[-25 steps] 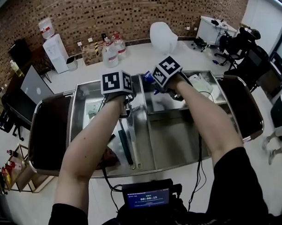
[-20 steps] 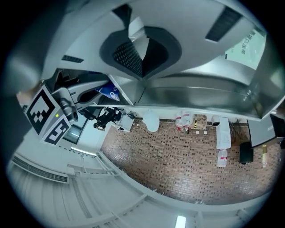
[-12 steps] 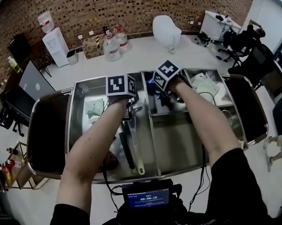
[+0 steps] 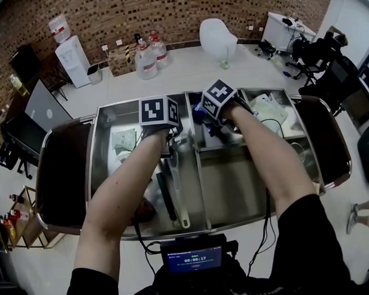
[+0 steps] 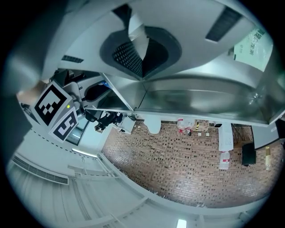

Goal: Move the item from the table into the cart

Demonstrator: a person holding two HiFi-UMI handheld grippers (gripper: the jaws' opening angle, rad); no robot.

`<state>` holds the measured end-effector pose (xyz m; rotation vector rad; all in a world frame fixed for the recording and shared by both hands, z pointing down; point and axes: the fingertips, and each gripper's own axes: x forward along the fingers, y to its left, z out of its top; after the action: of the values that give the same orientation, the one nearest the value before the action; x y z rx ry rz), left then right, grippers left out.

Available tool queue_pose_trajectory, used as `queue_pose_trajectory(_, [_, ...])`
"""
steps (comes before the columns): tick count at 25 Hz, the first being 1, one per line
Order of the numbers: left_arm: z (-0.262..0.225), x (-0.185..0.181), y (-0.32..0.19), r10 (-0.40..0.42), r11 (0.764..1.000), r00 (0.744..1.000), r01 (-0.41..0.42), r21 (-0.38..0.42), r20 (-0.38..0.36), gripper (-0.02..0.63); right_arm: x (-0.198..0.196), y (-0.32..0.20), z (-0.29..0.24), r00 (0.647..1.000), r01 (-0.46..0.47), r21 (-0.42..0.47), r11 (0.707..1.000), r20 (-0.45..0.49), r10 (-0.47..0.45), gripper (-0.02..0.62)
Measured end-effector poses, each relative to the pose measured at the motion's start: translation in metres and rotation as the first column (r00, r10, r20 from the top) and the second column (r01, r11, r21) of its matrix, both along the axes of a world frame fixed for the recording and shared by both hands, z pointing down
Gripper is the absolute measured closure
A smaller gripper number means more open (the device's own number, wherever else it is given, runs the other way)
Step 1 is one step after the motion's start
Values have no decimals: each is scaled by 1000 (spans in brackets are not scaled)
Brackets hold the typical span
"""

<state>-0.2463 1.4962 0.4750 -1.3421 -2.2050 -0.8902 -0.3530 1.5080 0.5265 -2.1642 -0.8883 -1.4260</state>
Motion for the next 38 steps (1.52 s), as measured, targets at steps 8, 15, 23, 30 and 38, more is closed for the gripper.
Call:
queue_pose_trajectory(8, [-33, 11, -19, -27, 997, 1000, 28, -75, 7, 601, -4, -14, -43, 993, -79, -78, 994, -98, 71, 410])
queue_pose_trajectory(15, [-96, 17, -72, 17, 979, 1000, -12, -205, 26, 601, 6, -57, -107, 960, -157, -164, 974, -257, 111, 410])
queue_pose_trajectory(23, [-166, 24, -158, 79, 906, 997, -81, -415, -21, 601, 9, -136, -196, 864, -276, -303, 912, -494, 97, 410])
queue_pose_trajectory(30, [-220, 5, -256, 82, 805, 994, -107, -584, -68, 601, -19, -241, -255, 796, -305, -422, 854, -605, -15, 410])
queue_pose_trajectory(38, [-242, -36, -393, 37, 682, 996, -84, -727, -80, 601, -78, -379, -283, 714, -311, -554, 772, -672, -195, 495])
